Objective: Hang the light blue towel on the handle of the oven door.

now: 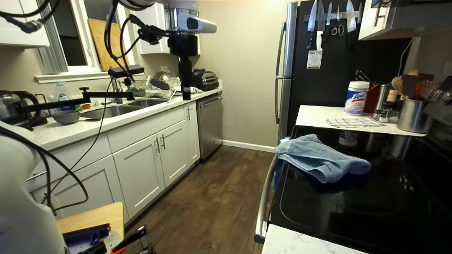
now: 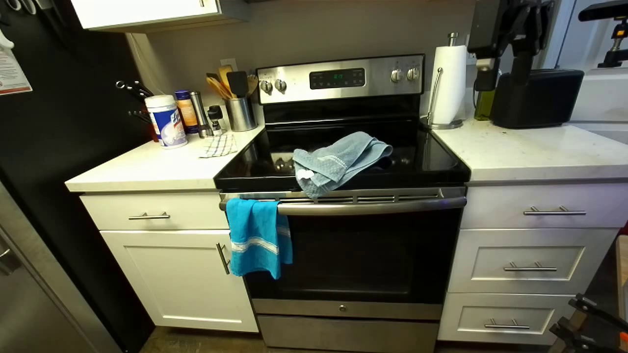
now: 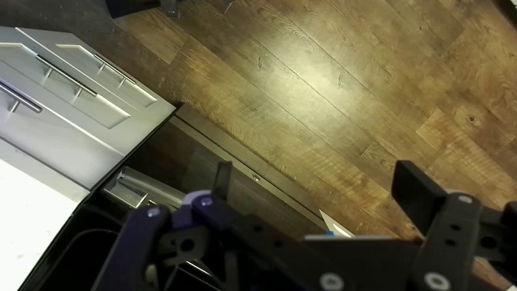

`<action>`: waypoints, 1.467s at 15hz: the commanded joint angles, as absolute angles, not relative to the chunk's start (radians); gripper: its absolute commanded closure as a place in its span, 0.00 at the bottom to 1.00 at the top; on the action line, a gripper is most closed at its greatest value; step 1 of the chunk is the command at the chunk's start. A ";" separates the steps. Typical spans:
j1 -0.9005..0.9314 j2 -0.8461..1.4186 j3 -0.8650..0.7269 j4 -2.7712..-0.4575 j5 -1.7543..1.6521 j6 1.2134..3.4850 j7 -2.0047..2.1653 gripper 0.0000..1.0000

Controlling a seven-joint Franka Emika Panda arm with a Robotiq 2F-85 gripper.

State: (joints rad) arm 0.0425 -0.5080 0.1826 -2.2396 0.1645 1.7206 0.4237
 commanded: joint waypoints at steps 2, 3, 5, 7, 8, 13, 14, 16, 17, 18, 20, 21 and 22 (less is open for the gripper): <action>0.043 -0.507 0.182 -2.238 0.164 1.719 0.424 0.00; 0.043 -0.507 0.182 -2.238 0.164 1.719 0.424 0.00; 0.043 -0.507 0.182 -2.238 0.164 1.719 0.424 0.00; 0.043 -0.507 0.182 -2.238 0.164 1.719 0.424 0.00; 0.043 -0.507 0.182 -2.238 0.164 1.719 0.424 0.00; 0.043 -0.507 0.182 -2.238 0.164 1.719 0.424 0.00; 0.043 -0.507 0.182 -2.238 0.164 1.719 0.424 0.00; 0.043 -0.507 0.182 -2.238 0.164 1.719 0.424 0.00; 0.043 -0.507 0.182 -2.238 0.164 1.719 0.424 0.00; 0.043 -0.507 0.182 -2.238 0.164 1.719 0.424 0.00; 0.040 -0.492 0.184 -2.232 0.163 1.725 0.430 0.00; 0.039 -0.486 0.185 -2.229 0.163 1.727 0.435 0.00; 0.037 -0.481 0.185 -2.229 0.161 1.731 0.435 0.00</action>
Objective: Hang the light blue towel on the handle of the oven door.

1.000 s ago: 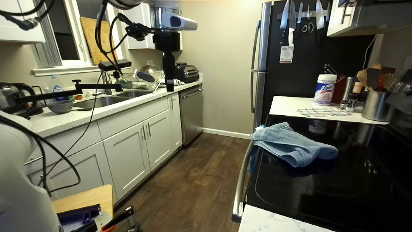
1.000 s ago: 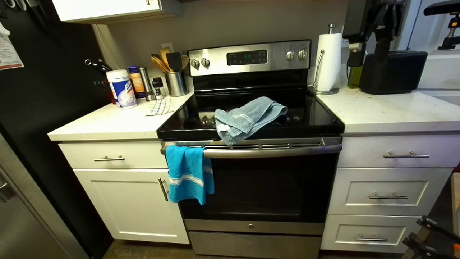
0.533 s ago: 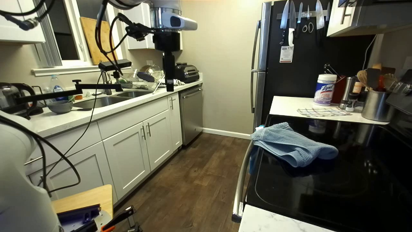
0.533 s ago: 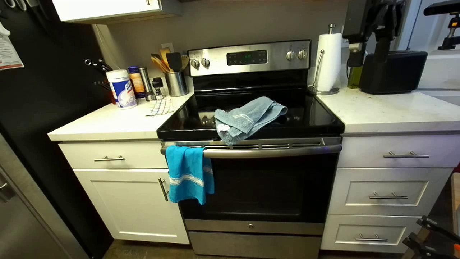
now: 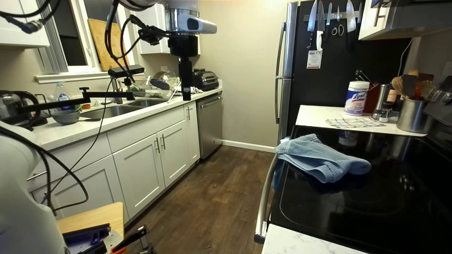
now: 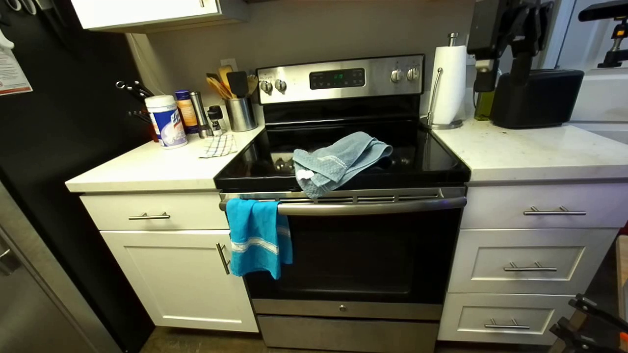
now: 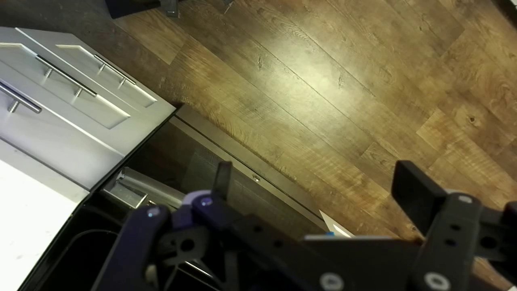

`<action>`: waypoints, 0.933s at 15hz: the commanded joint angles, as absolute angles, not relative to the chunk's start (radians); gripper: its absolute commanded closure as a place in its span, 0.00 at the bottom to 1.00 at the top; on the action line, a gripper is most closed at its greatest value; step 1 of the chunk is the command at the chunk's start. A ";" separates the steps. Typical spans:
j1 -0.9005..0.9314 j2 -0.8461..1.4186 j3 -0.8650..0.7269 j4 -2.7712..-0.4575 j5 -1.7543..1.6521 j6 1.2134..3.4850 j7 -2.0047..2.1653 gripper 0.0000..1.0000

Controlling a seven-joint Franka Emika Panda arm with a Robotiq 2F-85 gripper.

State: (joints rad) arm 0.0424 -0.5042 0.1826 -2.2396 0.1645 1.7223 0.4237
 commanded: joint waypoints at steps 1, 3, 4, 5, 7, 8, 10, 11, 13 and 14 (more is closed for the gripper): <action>0.036 -0.474 0.183 -2.228 0.161 1.737 0.435 0.00; 0.031 -0.442 0.179 -2.216 0.161 1.753 0.434 0.00; 0.029 -0.424 0.176 -2.208 0.159 1.764 0.433 0.00; 0.027 -0.401 0.175 -2.196 0.154 1.772 0.435 0.00; 0.024 -0.354 0.174 -2.166 0.142 1.791 0.432 0.00; 0.023 -0.328 0.174 -2.146 0.133 1.798 0.435 0.00; 0.026 -0.275 0.173 -2.104 0.116 1.810 0.435 0.00; 0.028 -0.250 0.172 -2.083 0.107 1.815 0.438 0.00; 0.032 -0.190 0.169 -2.034 0.087 1.825 0.435 0.00; 0.034 -0.161 0.166 -2.011 0.079 1.829 0.435 0.00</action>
